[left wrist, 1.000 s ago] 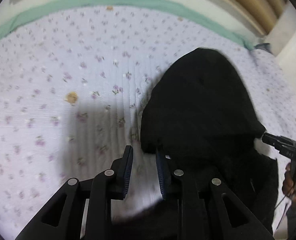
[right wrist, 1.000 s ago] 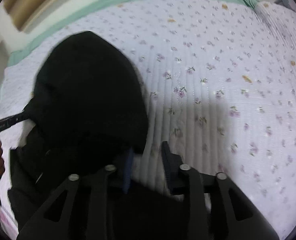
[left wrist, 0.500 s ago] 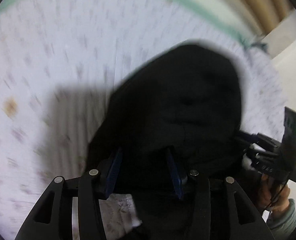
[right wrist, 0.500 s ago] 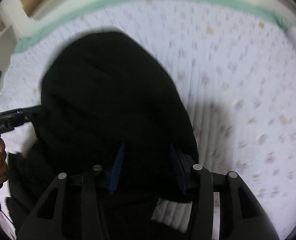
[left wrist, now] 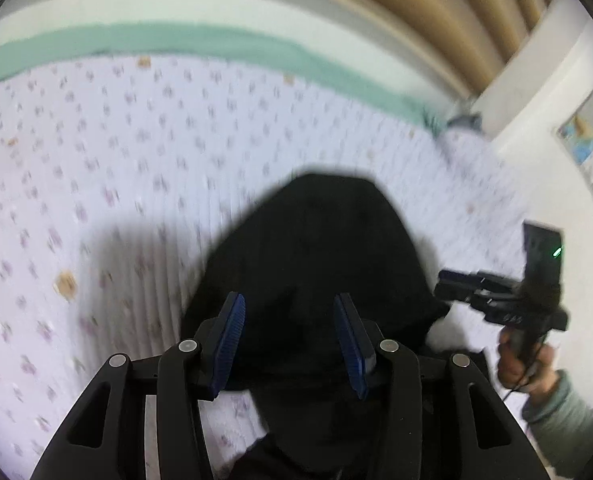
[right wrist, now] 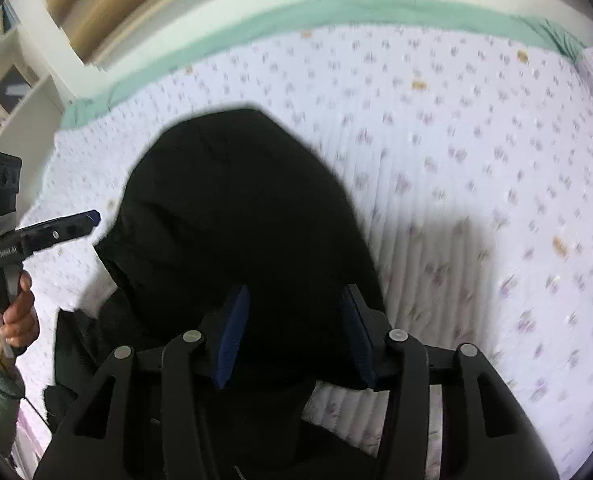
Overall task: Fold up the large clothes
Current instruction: 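Lift the hood with both grippers and fold it toward the hem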
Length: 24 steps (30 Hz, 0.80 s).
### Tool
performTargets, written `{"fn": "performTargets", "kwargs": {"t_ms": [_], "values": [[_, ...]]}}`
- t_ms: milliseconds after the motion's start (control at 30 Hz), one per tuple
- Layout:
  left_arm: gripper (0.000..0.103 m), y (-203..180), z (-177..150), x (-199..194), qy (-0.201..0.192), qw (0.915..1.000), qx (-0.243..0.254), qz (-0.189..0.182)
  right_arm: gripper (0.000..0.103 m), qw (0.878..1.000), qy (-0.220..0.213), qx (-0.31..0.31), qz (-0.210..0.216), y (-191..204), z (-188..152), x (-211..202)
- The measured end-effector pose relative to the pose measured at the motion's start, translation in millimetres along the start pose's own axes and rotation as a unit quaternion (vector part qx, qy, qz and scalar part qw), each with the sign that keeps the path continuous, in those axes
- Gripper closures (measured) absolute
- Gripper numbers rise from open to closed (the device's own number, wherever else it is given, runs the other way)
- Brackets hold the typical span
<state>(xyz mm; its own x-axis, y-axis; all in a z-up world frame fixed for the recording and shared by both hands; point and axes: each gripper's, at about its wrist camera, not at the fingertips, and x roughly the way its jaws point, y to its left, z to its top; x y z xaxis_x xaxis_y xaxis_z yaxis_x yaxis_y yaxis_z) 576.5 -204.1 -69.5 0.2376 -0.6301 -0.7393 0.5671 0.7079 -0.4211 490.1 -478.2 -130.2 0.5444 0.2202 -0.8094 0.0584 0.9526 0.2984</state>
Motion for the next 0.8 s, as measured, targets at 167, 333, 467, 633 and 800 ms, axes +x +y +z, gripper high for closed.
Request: {"fn": "performTargets", "kwargs": {"t_ms": [167, 333, 467, 633, 800], "values": [[0.045, 27, 22, 5, 0.007, 0.9997, -0.024, 0.001, 0.045, 1.000, 0.007, -0.007, -0.018, -12, 20, 10], [0.045, 56, 26, 46, 0.064, 0.9945, -0.078, -0.027, 0.045, 0.999, 0.040, 0.010, 0.008, -36, 39, 40], [0.045, 65, 17, 83, 0.107, 0.9882, -0.096, -0.053, 0.045, 0.997, 0.070, 0.020, 0.035, -34, 48, 74], [0.066, 47, 5, 83, 0.090, 0.9935, -0.055, -0.044, 0.069, 0.996, 0.081, 0.001, 0.046, -20, 51, 91], [0.078, 26, -5, 44, 0.053, 0.9977, -0.010, -0.041, 0.085, 0.997, 0.039, -0.057, 0.023, 12, 39, 56]]}}
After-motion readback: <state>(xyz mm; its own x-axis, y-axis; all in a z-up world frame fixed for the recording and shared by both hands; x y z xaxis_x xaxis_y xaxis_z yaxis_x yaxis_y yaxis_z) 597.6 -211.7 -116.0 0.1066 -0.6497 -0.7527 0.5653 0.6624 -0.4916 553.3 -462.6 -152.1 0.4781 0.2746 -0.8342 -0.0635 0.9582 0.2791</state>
